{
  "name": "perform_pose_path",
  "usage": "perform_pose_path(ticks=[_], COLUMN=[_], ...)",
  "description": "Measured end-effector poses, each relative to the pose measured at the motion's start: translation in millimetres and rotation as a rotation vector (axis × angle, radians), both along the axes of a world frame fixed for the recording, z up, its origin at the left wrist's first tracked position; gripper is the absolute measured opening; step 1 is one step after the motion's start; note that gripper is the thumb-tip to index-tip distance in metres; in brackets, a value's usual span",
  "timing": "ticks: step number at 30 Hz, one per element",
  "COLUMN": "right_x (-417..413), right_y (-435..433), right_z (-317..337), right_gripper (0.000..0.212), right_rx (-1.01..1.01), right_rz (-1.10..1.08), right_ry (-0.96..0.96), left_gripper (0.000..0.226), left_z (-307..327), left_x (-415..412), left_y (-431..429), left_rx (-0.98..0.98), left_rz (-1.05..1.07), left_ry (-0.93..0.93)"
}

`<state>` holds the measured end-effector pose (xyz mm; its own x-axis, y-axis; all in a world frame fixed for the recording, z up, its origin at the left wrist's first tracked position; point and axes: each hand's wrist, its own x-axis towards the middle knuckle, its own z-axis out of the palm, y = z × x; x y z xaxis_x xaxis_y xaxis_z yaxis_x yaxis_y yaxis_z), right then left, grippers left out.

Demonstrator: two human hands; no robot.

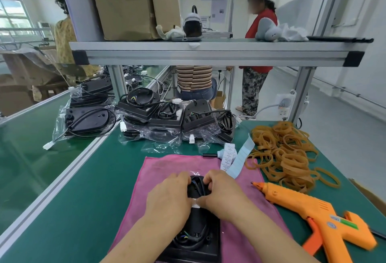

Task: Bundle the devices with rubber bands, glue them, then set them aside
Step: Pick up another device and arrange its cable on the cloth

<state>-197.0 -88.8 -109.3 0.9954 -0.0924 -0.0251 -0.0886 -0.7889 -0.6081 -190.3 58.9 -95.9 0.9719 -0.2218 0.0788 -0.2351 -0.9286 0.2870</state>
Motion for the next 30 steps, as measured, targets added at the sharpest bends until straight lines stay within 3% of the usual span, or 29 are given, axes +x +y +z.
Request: perform_pose_path(ticks=[2,6,8,17,27,30], right_x=[0,-1,-2,-8,-9,-13], right_y=[0,0,1,2,0,-9], right_z=[-1,-4,-5,-5,-7,-7], right_gripper=[0.038,0.035,0.031,0.031,0.029,0.033], right_rx=[-0.003,0.055,0.079,0.107,0.142,0.209], right_rz=[0.003,-0.002,0.002,-0.003,-0.002,-0.092], right_ry=[-0.011,-0.018,-0.025,-0.058,-0.083,-0.174], left_gripper=[0.054,0.077,0.079,0.049,0.075,0.071], left_z=[-4,-13,-19,-25,-23,-25], left_x=[2,0,1,5,-1,-3], left_y=[8,14,10,5,24,28], left_rx=[-0.079,-0.689,-0.814,-0.793,-0.864,-0.855], left_rz=[0.018,0.068,0.131,0.156,0.02,0.07], left_ry=[0.052,0.399,0.425,0.378,0.503,0.423])
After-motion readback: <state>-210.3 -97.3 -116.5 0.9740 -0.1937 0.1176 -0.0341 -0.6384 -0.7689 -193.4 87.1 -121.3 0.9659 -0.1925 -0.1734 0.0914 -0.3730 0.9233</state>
